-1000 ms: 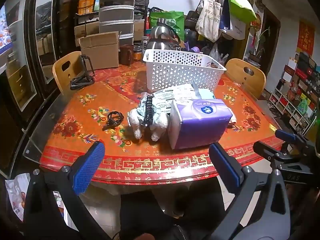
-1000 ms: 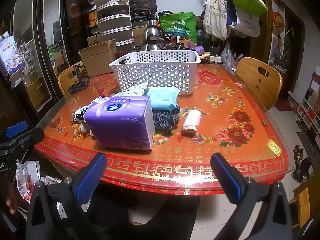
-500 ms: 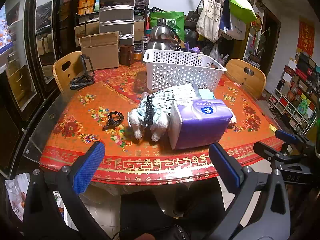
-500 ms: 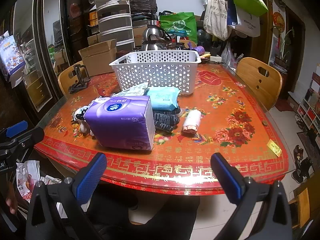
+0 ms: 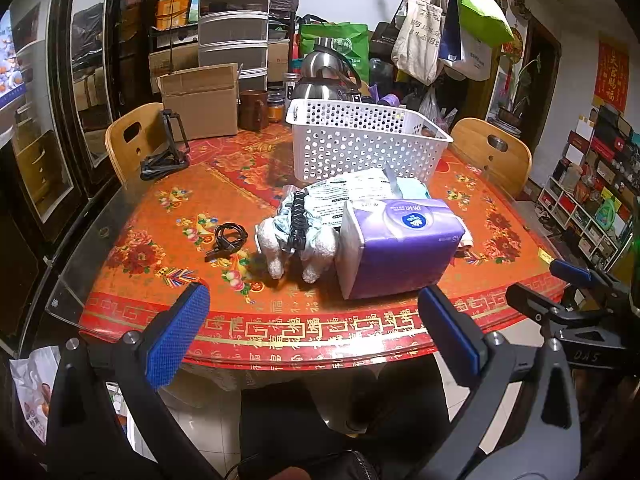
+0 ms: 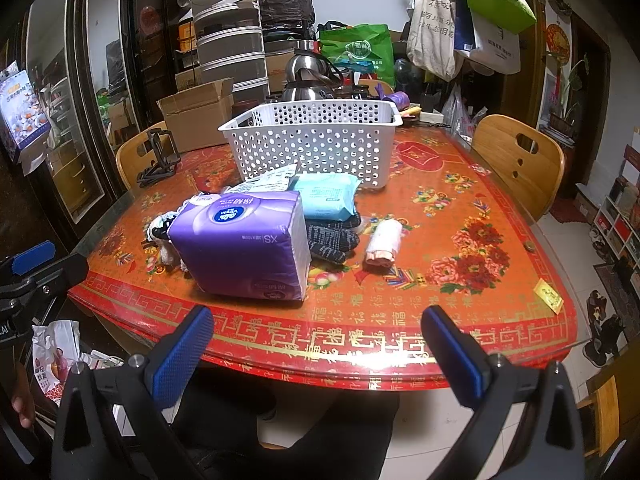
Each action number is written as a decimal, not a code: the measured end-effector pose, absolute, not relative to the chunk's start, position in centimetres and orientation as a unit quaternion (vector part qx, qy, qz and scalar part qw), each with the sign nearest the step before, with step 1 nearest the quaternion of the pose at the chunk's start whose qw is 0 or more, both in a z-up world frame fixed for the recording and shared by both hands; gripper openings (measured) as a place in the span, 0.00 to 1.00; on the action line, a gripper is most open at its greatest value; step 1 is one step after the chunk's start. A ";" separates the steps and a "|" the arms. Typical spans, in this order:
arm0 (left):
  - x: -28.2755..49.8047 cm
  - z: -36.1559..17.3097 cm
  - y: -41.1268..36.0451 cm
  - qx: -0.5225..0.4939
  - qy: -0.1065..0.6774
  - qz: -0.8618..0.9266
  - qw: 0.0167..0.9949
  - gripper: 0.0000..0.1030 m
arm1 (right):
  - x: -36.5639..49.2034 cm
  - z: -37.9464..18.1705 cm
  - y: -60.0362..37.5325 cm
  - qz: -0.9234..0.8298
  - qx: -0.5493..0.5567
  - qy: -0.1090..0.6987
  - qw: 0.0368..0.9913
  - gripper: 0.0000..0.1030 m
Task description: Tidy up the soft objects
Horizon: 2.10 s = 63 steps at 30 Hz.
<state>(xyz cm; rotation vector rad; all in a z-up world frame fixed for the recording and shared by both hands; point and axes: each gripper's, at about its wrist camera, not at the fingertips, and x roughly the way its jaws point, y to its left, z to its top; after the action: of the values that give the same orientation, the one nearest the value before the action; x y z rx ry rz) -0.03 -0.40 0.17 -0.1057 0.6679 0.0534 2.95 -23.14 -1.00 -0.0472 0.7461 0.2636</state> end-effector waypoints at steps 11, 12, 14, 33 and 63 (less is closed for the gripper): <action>0.1 0.1 -0.3 -0.051 0.328 0.026 0.943 1.00 | 3.0 -1.0 -23.2 0.128 -0.023 0.363 0.922 1.00; 0.2 0.1 -0.4 -0.051 0.328 0.026 0.943 1.00 | 3.0 -1.0 -23.1 0.129 -0.023 0.363 0.922 1.00; 0.2 0.1 -0.3 -0.052 0.328 0.026 0.943 1.00 | 3.0 -1.0 -23.2 0.128 -0.023 0.363 0.922 1.00; 0.2 0.1 -0.4 -0.052 0.328 0.026 0.943 1.00 | 3.1 -0.9 -23.0 0.129 -0.023 0.364 0.922 1.00; 6.1 -2.2 5.9 -0.077 0.318 0.061 0.943 1.00 | 9.2 -2.8 -27.9 0.062 0.003 0.343 0.937 1.00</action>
<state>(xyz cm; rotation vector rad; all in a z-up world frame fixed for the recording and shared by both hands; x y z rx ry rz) 6.08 5.89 -2.23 -0.1580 0.6493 0.1249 9.16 -27.95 -2.77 0.0063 0.7008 0.1261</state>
